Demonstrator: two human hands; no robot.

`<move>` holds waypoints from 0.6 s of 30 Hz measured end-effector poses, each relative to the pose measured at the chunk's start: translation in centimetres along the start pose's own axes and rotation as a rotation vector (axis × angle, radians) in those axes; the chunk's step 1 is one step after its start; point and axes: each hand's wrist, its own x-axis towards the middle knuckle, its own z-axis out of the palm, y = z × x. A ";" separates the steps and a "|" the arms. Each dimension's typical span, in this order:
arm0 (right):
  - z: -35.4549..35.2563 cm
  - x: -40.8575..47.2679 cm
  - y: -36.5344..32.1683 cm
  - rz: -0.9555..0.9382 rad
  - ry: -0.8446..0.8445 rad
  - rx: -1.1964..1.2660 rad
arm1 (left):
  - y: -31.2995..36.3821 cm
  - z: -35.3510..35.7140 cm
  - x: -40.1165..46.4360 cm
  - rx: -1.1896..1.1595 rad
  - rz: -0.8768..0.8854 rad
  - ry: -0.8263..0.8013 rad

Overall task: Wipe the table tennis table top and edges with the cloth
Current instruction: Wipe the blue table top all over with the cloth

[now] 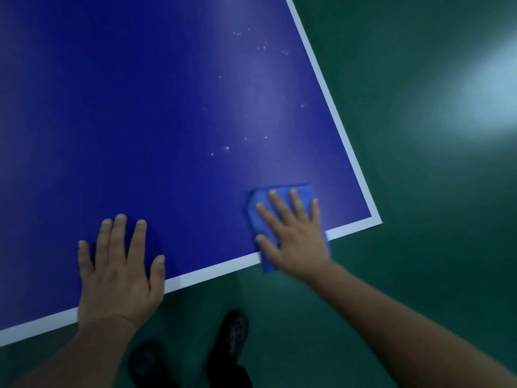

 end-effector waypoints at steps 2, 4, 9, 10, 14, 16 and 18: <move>-0.8 0.9 5.6 0.228 -0.041 -0.017 | 0.0 -0.1 0.1 -0.001 -0.005 -0.005; -1.7 1.3 9.5 0.522 -0.091 0.025 | 0.0 -0.1 0.1 -0.006 -0.001 -0.009; -1.0 0.9 4.4 0.841 -0.033 0.118 | 0.1 -0.2 0.2 -0.025 -0.005 -0.001; -0.6 0.4 1.5 0.746 -0.018 0.089 | 0.1 -0.1 0.3 -0.026 -0.004 -0.006; 0.6 -1.6 -6.8 0.016 -0.016 0.037 | 0.0 0.0 0.3 -0.026 -0.012 -0.014; 0.3 -0.3 -4.4 -0.134 -0.011 0.035 | 0.0 0.0 0.2 -0.024 -0.008 -0.012; -0.2 1.4 0.6 -0.008 -0.003 0.008 | 0.1 -0.1 0.2 -0.025 -0.007 -0.014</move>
